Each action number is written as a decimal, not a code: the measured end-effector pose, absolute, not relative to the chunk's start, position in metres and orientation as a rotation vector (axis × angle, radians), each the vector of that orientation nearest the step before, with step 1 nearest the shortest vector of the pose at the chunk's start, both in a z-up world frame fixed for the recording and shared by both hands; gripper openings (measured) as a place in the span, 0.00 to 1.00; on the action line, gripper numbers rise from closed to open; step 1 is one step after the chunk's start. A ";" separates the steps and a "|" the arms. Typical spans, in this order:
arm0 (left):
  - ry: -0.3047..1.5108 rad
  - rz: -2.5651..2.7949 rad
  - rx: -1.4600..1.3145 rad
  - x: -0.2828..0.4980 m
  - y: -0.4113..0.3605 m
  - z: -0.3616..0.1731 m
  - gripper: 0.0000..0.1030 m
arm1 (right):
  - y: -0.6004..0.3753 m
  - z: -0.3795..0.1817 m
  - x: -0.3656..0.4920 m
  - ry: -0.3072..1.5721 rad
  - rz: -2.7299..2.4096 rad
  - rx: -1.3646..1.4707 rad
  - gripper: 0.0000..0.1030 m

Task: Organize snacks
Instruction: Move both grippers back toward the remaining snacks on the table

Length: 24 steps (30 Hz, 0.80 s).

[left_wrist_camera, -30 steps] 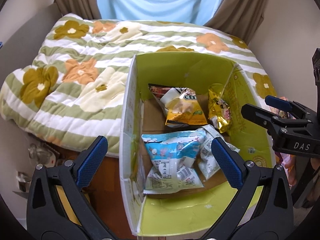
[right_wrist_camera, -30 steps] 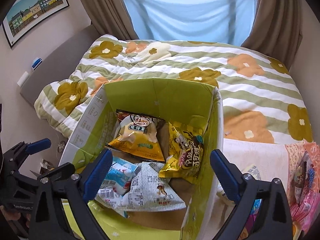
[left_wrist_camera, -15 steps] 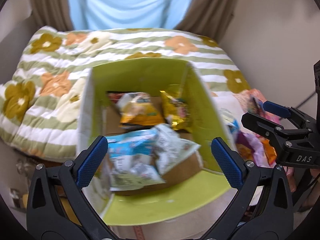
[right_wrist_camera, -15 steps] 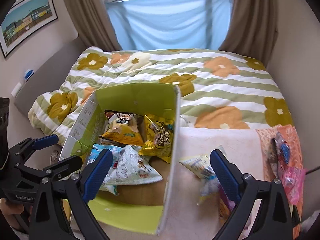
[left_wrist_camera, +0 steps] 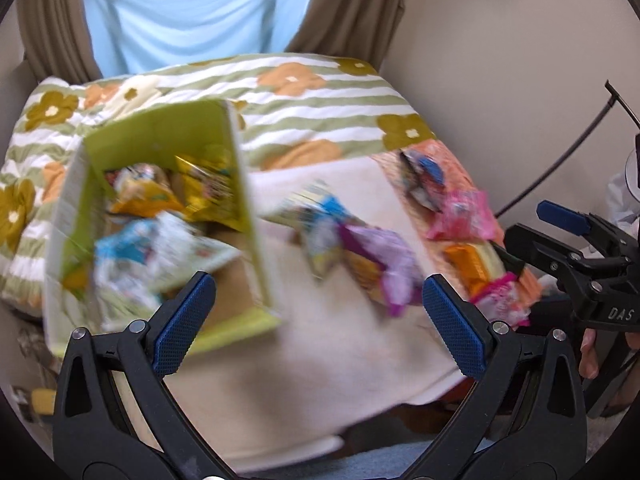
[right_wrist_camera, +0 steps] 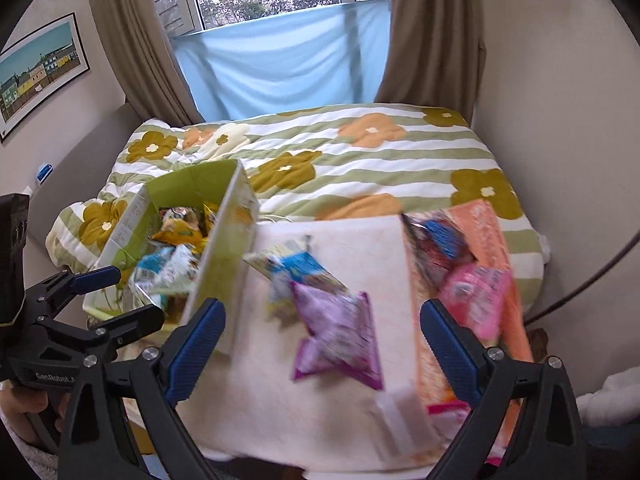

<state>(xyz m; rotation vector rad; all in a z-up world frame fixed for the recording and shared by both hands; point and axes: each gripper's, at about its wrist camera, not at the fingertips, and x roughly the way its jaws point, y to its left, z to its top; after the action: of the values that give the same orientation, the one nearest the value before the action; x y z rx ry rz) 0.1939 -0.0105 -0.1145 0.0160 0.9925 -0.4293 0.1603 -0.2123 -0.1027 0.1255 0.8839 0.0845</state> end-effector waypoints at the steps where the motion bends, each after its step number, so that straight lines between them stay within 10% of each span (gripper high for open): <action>1: 1.004 -0.422 0.012 0.187 -0.023 -0.117 0.99 | -0.225 -0.104 0.151 0.889 0.085 0.128 0.94; 24: 1.263 -0.349 -0.039 0.132 -0.188 -0.233 0.99 | -0.369 -0.210 0.057 1.039 0.203 0.089 0.99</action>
<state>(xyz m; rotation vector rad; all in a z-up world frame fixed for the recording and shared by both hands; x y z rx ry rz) 0.1320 -0.1881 -0.2333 -0.0390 1.2631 -0.3486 0.0573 -0.3689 -0.2102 0.0887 1.0393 0.2035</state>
